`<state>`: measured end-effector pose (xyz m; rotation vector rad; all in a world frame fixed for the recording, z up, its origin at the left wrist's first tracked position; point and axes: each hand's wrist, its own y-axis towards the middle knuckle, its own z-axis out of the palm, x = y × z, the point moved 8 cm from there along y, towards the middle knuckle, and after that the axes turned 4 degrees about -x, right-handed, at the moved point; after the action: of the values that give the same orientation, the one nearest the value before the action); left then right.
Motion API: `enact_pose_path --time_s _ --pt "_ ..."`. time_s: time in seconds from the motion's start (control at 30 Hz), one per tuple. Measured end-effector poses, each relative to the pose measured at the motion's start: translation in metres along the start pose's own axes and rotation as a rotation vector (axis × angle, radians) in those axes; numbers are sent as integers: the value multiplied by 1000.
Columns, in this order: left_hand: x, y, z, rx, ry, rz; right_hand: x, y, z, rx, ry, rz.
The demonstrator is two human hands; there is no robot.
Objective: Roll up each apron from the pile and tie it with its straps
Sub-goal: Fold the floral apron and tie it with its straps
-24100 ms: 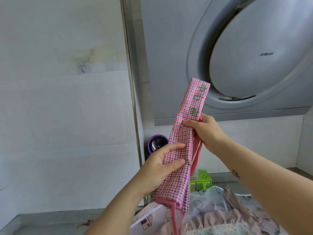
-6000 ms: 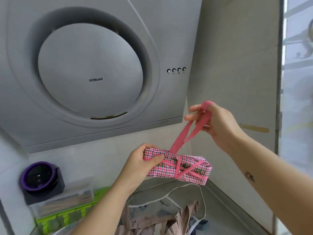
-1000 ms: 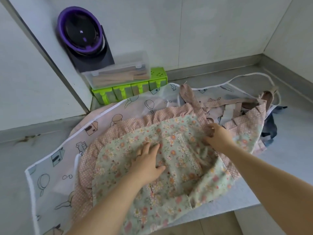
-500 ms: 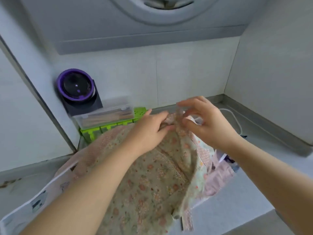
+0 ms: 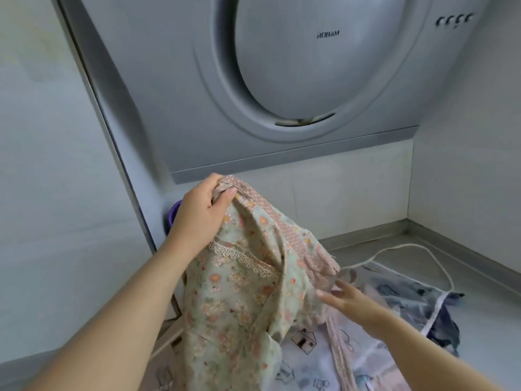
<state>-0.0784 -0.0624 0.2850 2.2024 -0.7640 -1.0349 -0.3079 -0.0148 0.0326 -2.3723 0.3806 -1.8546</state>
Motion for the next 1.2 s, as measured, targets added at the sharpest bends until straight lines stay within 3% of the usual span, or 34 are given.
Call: enact_pose_path --time_s 0.1,0.27,0.43,0.57,0.67,0.73,0.87,0.97,1.03,1.17,1.2 --pt "2 3 -25 -64 -29 -24 15 8 32 115 62 -34" --pt "-2 10 -57 -114 -26 -28 58 32 61 -24 -73 -194" --pt "-9 15 -79 -127 -18 -6 94 45 96 120 -99 -254" --pt "1 18 -103 -180 15 -40 105 52 91 105 -34 -313" --pt "31 19 -128 -208 4 -168 128 55 45 -117 140 -309" --pt "51 19 -132 -100 -57 -272 158 50 0 -326 130 -341" --pt "78 17 -125 172 -23 -399 244 22 -67 -540 -126 -506" --pt "84 23 -120 243 140 -389 293 -8 -90 -590 -418 -585" --pt "82 29 -118 275 273 -368 307 -22 -98 -496 -497 -544" --pt "74 42 -129 343 375 -348 293 -41 -84 140 -313 -238" --pt "75 46 -134 336 349 -355 286 -45 -81 220 -377 -166"
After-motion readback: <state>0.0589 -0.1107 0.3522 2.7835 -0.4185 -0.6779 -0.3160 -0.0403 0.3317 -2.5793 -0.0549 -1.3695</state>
